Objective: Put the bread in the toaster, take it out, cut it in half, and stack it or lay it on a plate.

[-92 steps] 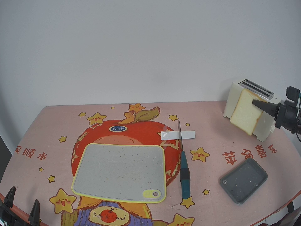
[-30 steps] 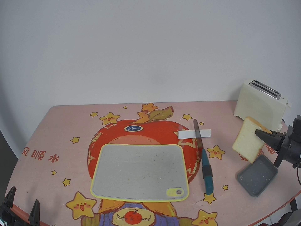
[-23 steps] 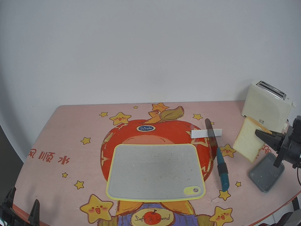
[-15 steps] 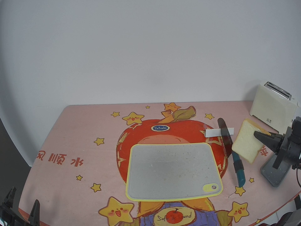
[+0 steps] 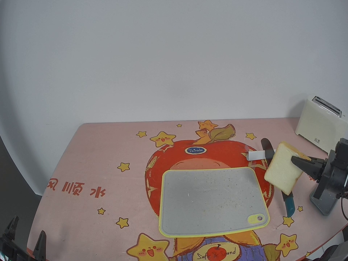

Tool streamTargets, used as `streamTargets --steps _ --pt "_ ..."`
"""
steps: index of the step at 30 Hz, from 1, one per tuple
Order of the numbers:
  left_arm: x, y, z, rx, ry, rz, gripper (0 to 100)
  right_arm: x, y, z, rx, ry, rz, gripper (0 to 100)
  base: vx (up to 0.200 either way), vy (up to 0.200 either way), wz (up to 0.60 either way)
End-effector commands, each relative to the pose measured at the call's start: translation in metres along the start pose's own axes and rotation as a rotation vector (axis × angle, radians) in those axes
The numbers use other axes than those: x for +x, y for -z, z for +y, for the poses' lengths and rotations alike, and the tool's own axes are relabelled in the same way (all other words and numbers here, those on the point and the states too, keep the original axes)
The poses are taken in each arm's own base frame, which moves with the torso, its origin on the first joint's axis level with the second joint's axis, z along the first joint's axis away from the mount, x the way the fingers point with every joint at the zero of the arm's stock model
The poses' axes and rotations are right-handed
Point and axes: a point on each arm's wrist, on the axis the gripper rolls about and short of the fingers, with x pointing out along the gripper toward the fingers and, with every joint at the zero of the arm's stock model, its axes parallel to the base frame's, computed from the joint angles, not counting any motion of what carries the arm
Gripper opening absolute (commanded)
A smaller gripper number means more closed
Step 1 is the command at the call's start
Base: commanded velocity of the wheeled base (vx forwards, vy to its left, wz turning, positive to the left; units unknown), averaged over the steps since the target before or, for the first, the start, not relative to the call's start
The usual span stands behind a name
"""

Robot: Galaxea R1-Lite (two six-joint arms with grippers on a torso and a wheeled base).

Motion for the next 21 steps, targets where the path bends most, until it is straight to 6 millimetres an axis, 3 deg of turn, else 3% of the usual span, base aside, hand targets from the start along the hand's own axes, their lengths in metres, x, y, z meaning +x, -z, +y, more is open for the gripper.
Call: streamTargets --steps 1,14,21 --pt "0.0 0.005 0.0 0.0 0.0 0.005 100 0.007 0.003 0.001 0.026 -0.016 0.029 0 0.0 0.0 0.0" --pt "0.0 0.005 0.0 0.0 -0.001 0.005 100 0.019 -0.004 0.035 0.403 -0.238 0.084 0 0.0 0.0 0.0" --pt "0.0 0.005 0.0 0.0 0.0 0.005 100 0.044 0.005 0.042 0.511 -0.263 0.143 0 0.0 0.0 0.0"
